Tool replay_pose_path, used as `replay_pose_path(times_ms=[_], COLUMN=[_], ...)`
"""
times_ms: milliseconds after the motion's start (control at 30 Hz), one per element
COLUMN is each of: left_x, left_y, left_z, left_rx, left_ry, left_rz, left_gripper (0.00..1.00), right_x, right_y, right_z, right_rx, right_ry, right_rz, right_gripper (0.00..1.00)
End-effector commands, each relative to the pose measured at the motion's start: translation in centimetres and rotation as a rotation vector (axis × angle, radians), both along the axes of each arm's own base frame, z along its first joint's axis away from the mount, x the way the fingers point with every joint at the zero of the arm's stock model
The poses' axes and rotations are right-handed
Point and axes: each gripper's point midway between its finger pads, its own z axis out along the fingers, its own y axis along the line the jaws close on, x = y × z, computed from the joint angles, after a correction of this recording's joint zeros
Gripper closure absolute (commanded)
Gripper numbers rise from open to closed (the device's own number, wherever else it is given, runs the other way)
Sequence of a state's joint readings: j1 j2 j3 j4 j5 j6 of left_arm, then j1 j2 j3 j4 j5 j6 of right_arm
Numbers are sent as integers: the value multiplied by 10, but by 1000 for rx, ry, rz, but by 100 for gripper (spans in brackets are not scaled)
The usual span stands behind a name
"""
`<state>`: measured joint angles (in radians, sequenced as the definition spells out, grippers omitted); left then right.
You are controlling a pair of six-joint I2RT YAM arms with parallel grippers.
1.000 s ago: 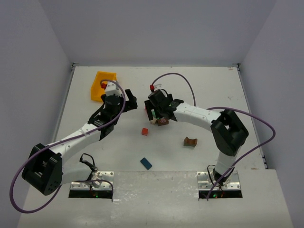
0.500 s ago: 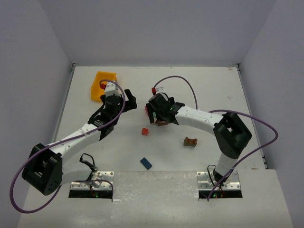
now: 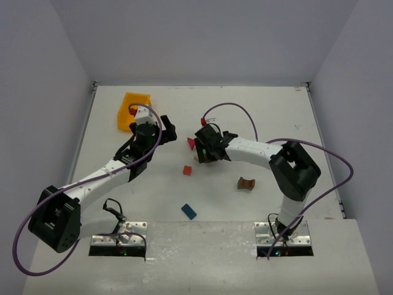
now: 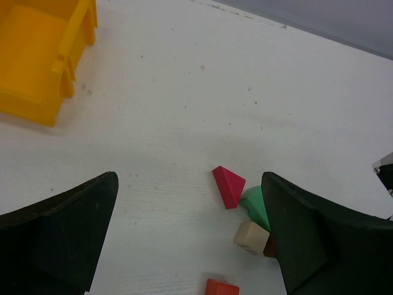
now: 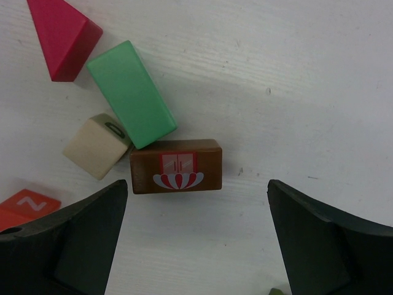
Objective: Build the wood block tower
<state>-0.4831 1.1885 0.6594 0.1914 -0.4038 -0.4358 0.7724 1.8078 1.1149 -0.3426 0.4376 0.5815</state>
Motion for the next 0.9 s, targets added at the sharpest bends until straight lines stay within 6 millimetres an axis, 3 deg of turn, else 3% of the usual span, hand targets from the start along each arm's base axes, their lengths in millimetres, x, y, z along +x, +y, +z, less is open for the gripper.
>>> replay_pose_path(times_ms=[0,400,567,700,867], left_x=[3,4,4,4,4], left_y=[3,1,1,-1,-1], left_z=[18,16,17,17,16], left_rx=[-41,-39,-43,-43,-44], left_ry=[-60,-57,-59,-59,-59], left_rz=[18,10,7,1,0], left_gripper=[0,0,0,0,0], right_x=[9,16,17,15,14], right_y=[10,13,16,17,16], right_z=[1,-11,-12,-9,-3], right_rx=[40,67,99,124,136], right_ry=[5,17,28,29,18], right_rz=[-14,-9,-40,-62,-74], right_gripper=[7,11,29,51,70])
